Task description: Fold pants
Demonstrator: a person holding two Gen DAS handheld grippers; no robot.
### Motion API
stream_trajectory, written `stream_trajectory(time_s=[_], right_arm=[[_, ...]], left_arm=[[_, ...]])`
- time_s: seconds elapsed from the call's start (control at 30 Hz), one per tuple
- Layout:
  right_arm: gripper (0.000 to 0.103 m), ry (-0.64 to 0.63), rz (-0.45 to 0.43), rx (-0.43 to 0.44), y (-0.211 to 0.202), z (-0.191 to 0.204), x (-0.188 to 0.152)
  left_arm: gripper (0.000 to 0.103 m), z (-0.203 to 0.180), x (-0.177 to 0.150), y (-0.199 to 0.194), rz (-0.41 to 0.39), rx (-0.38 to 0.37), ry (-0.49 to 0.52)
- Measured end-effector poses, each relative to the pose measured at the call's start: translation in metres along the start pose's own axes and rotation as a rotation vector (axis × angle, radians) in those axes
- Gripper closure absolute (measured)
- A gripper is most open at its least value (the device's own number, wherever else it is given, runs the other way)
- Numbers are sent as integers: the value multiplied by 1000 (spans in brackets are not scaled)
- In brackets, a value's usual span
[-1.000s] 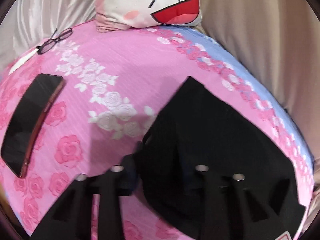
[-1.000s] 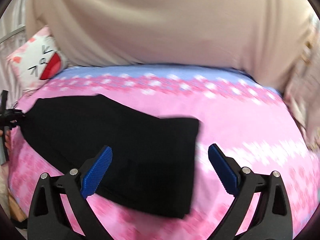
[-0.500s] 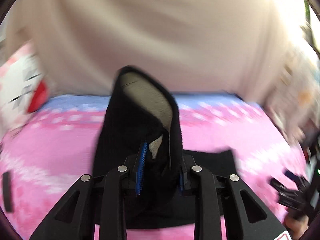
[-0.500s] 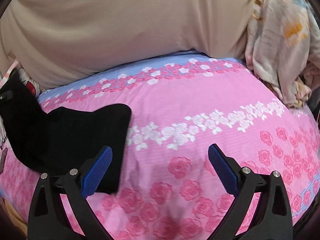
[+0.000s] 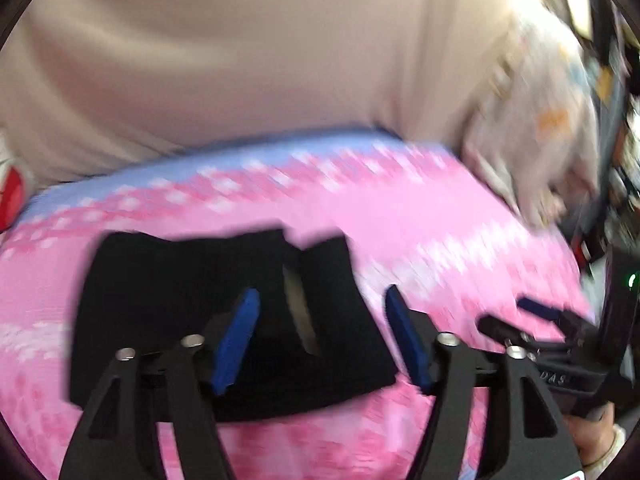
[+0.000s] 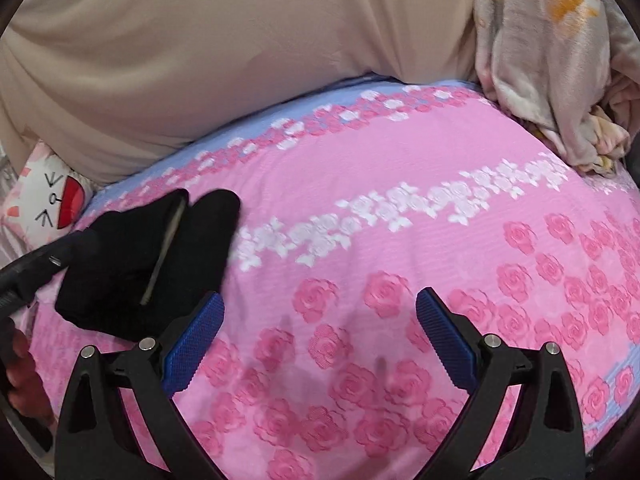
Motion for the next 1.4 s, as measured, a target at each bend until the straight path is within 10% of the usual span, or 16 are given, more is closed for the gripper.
stream_trajectory(time_s=[0.4,0.57,0.73,1.07,1.2,1.4], right_arm=[[8,-331,205,103,96,144,43],[8,-264,257,190,129,153,50],[81,-286,175,135,104,155,57],[60,-194,178,117,86,132,59],[21,-263,225,134,116,159,59],[34,-316,184,48,123,171,59]], left_arm=[[30,181,-14,-8,17,648,-278],[30,209,-33,-1,64,637,-281],[29,215,-40,0,79,610,-271],[23,213,-48,0,85,590,-256],[23,217,-51,5,102,570,-273],[23,213,-51,0,92,576,-243]])
Point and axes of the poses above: each gripper's, at about its wrist camera, not at the fingertips, and y roughly the way its jaws point, z to its left, x to its top, the point moved 2 cm from there along y, roughly the way its jaws point, and after that the axes turned 11 degrees about z, right-handed, at the moved point
